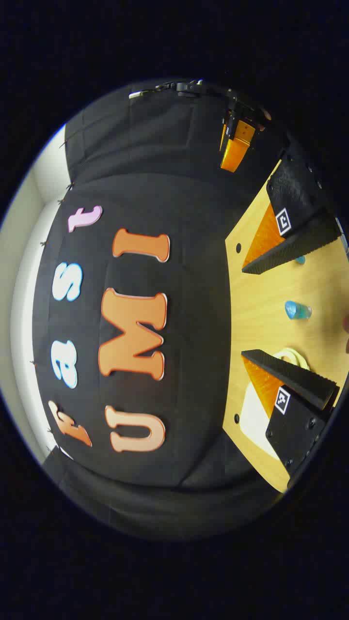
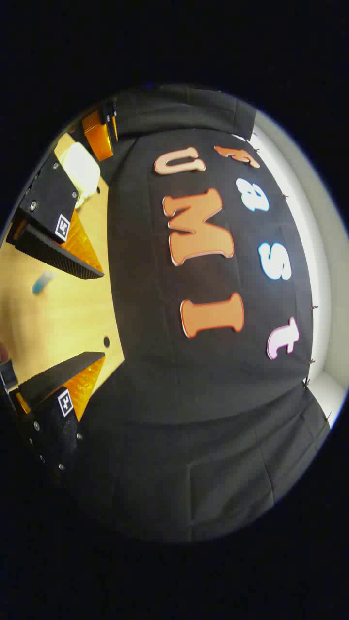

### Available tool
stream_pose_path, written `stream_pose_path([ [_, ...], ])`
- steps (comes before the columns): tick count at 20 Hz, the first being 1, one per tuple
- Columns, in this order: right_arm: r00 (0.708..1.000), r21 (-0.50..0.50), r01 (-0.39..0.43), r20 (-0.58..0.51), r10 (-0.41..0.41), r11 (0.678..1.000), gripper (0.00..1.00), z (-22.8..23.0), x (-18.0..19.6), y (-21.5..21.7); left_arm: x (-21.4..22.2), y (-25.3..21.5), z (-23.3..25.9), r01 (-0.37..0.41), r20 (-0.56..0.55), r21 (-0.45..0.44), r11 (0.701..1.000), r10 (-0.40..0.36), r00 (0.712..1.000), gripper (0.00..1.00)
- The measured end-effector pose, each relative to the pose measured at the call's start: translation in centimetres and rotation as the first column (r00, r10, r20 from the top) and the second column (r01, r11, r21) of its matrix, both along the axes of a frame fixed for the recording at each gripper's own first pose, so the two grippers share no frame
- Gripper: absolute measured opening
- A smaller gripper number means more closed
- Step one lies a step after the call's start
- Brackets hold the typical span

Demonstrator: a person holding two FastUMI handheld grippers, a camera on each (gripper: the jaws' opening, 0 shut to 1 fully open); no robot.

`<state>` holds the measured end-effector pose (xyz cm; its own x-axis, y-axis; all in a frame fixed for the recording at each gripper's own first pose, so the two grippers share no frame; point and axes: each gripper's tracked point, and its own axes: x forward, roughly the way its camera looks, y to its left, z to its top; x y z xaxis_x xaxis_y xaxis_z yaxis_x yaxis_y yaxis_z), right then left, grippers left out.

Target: First open the suitcase, pack the skin care products into it, and then close the suitcase.

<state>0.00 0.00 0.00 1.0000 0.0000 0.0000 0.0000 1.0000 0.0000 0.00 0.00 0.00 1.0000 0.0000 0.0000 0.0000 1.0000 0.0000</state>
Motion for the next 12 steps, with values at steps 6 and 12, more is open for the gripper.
stream_pose_path([
  [6,0.996,-0.041,-0.086,0.019,0.087,0.995,1.0,1.1,-0.5,6.3,-5.1,7.7,-1.0,-0.131,-0.041,-0.096,0.987,0.127,0.991,0.97],
  [12,0.986,-0.053,-0.163,0.038,0.165,0.985,0.95,2.2,-1.1,8.7,-6.4,10.0,0.5,-0.174,0.001,-0.204,0.964,0.178,0.984,0.97],
])
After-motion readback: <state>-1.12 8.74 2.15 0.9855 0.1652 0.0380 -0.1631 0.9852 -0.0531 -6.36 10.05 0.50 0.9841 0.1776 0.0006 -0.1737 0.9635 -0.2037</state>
